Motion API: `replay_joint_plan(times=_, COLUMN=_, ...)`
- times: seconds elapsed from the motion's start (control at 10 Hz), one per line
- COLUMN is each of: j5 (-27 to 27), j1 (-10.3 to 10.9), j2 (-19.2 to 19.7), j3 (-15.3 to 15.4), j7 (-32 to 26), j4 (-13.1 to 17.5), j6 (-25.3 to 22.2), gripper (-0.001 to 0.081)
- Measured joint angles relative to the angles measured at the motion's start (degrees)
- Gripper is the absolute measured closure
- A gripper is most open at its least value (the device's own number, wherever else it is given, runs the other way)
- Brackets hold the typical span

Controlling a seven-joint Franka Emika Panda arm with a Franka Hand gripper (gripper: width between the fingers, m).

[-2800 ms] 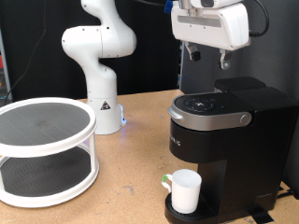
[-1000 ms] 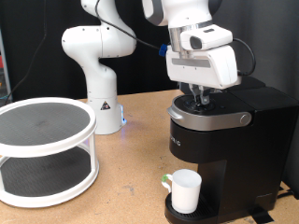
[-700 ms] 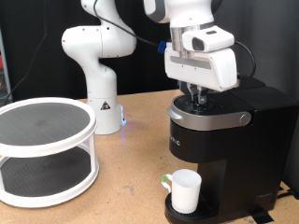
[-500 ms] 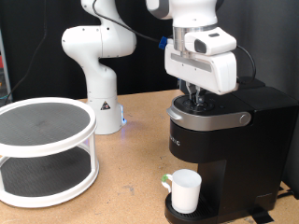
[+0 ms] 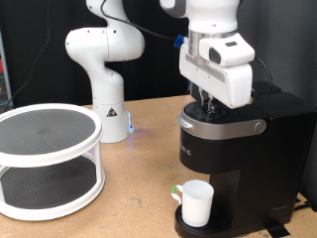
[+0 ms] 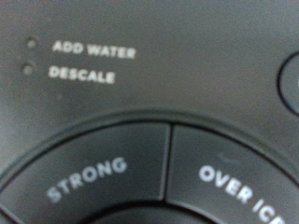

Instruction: Make a cup of coffee with the keurig machine

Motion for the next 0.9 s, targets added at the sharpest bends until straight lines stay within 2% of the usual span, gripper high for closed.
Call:
replay_joint_plan(times=0.5, j5=0.1, j1=-0.3, j2=4.7, j3=-0.3, j7=0.0, j4=7.2, j6=-11.5, gripper=0.0805)
replay_joint_plan(times=0.9, j5=0.3, j1=-0.4, j2=5.6, j3=-0.4, j7=0.4, j4=8.3, j6=-12.7, gripper=0.0805)
